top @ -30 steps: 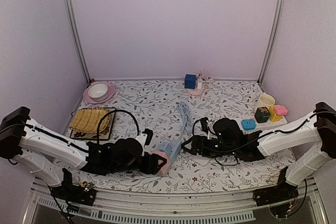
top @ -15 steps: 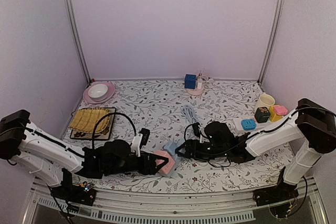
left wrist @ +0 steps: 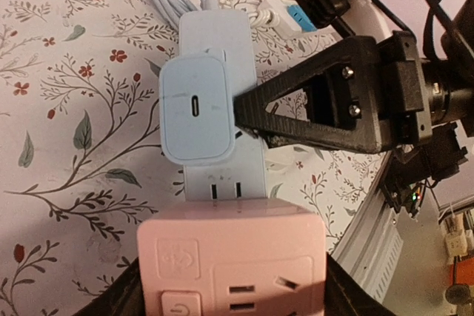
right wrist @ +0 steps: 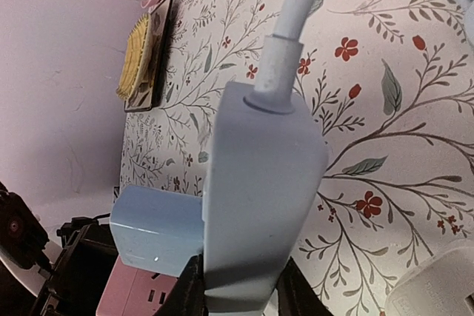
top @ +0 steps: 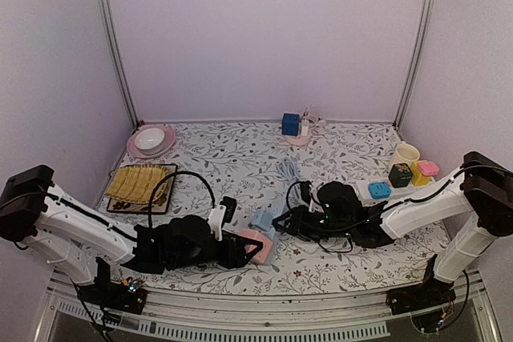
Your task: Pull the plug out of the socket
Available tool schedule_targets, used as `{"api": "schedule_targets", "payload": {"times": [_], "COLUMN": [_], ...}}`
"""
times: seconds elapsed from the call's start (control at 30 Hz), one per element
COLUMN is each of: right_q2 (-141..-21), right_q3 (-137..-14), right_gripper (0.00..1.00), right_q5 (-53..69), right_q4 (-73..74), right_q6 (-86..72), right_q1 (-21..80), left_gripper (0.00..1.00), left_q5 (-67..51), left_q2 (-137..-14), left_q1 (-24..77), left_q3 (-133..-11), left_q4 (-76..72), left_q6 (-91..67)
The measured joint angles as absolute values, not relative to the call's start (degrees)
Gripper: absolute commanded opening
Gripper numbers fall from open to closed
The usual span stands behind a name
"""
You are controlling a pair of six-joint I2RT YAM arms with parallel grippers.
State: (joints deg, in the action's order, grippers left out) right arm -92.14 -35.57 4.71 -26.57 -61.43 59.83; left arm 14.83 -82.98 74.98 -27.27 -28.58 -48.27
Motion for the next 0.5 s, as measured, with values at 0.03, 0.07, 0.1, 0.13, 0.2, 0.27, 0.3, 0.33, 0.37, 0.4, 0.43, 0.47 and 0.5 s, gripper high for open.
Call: {"api": "schedule_targets", "payload": {"times": [0.03,0.07,0.1,0.13,0.2,0.27,0.3,0.33,0.37,0.4,0.43,0.47,0.5], "right_q2": [-91.59,-91.20,-90.89,-90.54,-89.86,-89.14,-88.95,-88.73,-88.53,-88.29,-88.07,-87.72,-87.31], "right_q3": [-35.33,-35.20,-35.16,-35.16,-35.18,-35.33,-35.53,-35.97,-36.32,-36.58,-36.75,-36.93,-36.99], "right_gripper": [0.09,0.07,0.06,0.05,0.04,0.04,0.04,0.04,0.04,0.04,0.04,0.04,0.04], "right_q5": [4.34,3.97,3.55,3.09,2.07,0.38,-0.32,-1.28,-2.22,-3.14,-3.70,-4.47,-5.06], "right_q4": [-26.52,-26.37,-26.17,-25.82,-24.80,-23.27,-22.55,-21.37,-20.38,-19.51,-18.83,-18.17,-17.67], "right_q6": [-61.47,-61.47,-61.47,-61.45,-61.28,-60.84,-60.62,-60.40,-60.18,-59.99,-59.90,-59.77,-59.75], "right_q1": [59.83,59.83,59.94,60.03,60.34,60.95,61.28,61.76,62.13,62.41,62.67,62.83,63.05], "left_gripper": [0.31,0.31,0.31,0.31,0.31,0.31,0.31,0.32,0.32,0.32,0.32,0.32,0.32], "left_q5": [14.98,15.18,15.51,15.79,16.34,17.06,17.41,17.78,18.26,18.59,18.87,19.09,19.29], "left_q2": [-82.98,-82.98,-82.98,-82.98,-82.98,-82.96,-82.96,-82.96,-82.94,-82.89,-82.76,-82.48,-82.08], "left_q1": [75.07,75.16,75.26,75.42,75.77,76.42,76.69,76.97,77.28,77.49,77.69,77.84,77.97], "left_q3": [-27.57,-27.81,-28.10,-28.36,-28.75,-28.97,-29.02,-29.08,-29.15,-29.15,-29.17,-29.17,-29.17], "left_q4": [-28.42,-28.29,-28.03,-27.83,-27.38,-26.81,-26.59,-26.26,-26.04,-25.93,-25.78,-25.67,-25.61], "left_q6": [-48.16,-48.07,-47.99,-47.92,-47.53,-46.87,-46.63,-46.35,-45.95,-45.69,-45.41,-45.19,-44.97]}}
